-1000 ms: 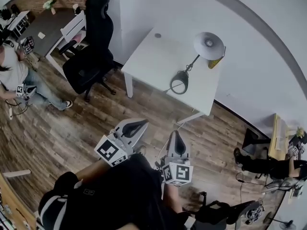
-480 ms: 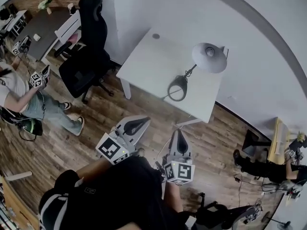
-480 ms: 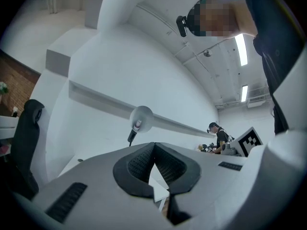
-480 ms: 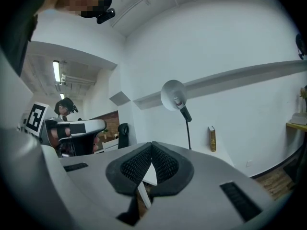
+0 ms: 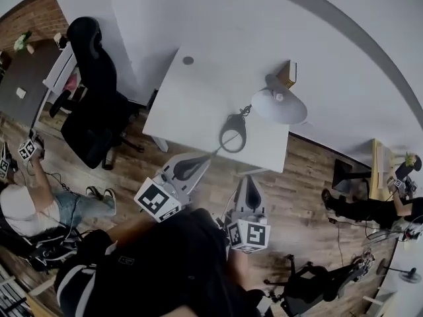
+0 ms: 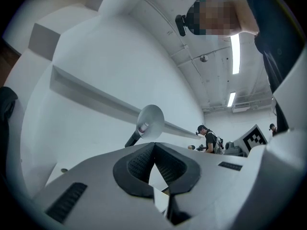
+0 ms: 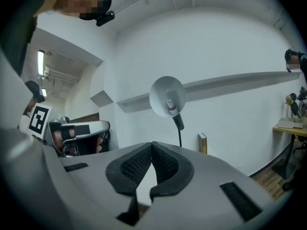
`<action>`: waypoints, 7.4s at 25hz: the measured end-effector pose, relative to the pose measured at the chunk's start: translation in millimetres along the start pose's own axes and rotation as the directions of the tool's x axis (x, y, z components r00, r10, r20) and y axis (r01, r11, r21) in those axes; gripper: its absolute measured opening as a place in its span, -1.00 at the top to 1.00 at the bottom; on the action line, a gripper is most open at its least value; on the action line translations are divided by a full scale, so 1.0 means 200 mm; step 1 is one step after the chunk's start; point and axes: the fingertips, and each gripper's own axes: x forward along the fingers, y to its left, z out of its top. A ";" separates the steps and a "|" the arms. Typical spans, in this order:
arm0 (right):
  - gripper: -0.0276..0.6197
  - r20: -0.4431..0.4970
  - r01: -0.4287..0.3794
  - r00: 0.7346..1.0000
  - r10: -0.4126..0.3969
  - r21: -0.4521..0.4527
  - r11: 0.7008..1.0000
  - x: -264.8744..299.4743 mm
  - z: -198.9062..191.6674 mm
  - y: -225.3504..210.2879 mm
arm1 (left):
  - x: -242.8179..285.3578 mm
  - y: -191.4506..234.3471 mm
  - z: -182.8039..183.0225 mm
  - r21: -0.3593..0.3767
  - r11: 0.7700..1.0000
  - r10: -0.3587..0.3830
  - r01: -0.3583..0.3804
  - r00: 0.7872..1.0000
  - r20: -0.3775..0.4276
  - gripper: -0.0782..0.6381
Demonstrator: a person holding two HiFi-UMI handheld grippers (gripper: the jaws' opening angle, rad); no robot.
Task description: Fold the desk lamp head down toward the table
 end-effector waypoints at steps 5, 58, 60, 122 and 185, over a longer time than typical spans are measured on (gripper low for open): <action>0.88 0.004 0.062 0.998 -0.062 0.011 0.998 0.13 0.06 -0.07 | 0.12 0.17 0.03 -0.022 1.000 -0.023 0.022 1.000 -0.008 0.71; 0.83 0.143 -0.016 0.989 0.020 -0.025 1.000 0.57 0.52 -0.59 | 0.86 0.29 0.19 0.122 0.992 -0.026 0.024 0.999 0.022 0.68; 0.84 0.141 -0.016 0.990 0.019 -0.022 1.000 0.55 0.50 -0.58 | 0.84 0.28 0.16 0.123 0.992 -0.024 0.022 1.000 0.017 0.68; 0.80 -0.141 -0.090 0.989 -0.036 -0.787 0.611 0.45 0.32 -0.44 | 0.76 0.32 -0.21 0.084 0.994 -0.055 0.065 0.993 -0.109 0.69; 0.74 -0.254 -0.186 0.966 -0.058 -0.830 0.526 0.56 -0.29 -0.53 | 0.65 0.20 -0.65 0.788 0.370 -0.056 0.492 0.859 -0.509 0.47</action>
